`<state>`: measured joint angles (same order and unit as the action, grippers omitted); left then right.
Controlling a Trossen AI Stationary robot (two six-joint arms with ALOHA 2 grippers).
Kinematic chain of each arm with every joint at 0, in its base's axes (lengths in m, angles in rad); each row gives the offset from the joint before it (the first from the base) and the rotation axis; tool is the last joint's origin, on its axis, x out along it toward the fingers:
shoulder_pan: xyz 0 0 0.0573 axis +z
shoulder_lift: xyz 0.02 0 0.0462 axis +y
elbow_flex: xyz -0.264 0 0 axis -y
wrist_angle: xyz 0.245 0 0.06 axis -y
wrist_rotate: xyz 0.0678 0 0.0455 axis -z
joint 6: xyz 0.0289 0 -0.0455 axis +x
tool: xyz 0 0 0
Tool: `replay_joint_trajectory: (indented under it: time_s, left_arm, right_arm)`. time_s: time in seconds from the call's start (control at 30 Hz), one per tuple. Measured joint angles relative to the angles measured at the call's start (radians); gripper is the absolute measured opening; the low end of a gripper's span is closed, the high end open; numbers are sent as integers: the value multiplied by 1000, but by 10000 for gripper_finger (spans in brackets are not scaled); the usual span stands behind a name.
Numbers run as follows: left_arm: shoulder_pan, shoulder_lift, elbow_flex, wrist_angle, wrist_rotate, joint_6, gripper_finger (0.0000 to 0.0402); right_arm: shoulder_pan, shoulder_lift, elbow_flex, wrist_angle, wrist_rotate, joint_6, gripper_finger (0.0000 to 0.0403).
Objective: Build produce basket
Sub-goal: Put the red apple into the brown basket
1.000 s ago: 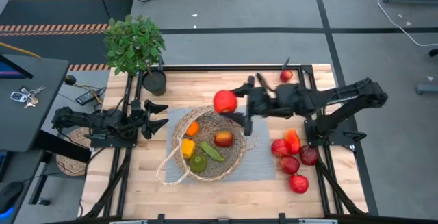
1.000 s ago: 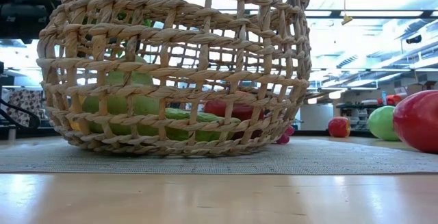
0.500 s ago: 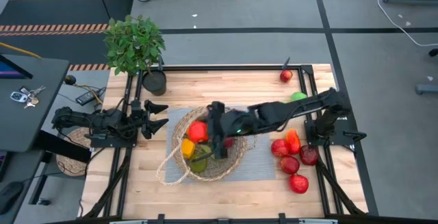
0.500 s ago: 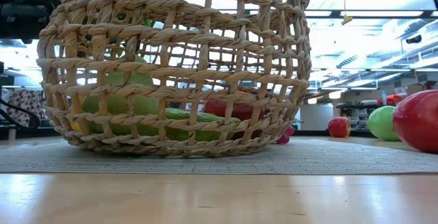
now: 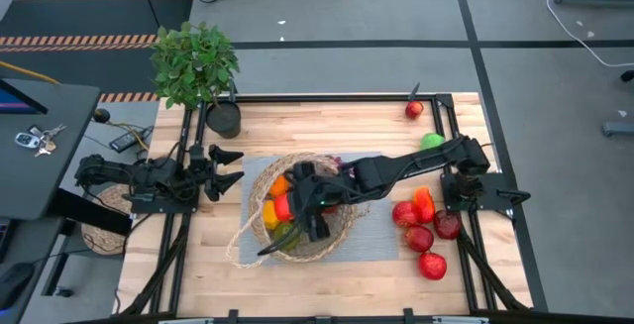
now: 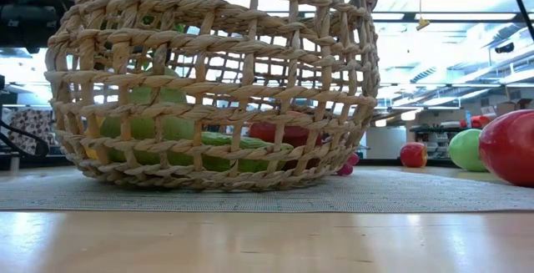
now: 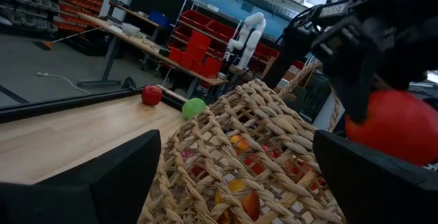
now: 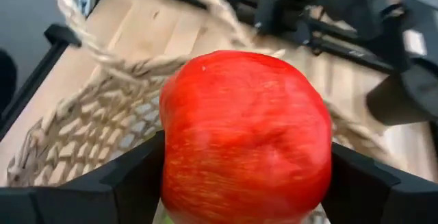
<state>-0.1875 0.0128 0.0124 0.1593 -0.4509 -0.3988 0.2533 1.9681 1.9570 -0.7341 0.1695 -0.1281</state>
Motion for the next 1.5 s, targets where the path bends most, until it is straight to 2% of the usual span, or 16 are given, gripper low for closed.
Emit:
replay_joint_trajectory:
  time_s: [0.23,1.5]
  left_arm:
    - [0,0,0,-1,0,0,389]
    - [0,0,0,-1,0,0,389]
  right_arm:
    - [-8,14,-16,-44,-6,-3,329]
    - [-15,42,-18,-25,-7,5,329]
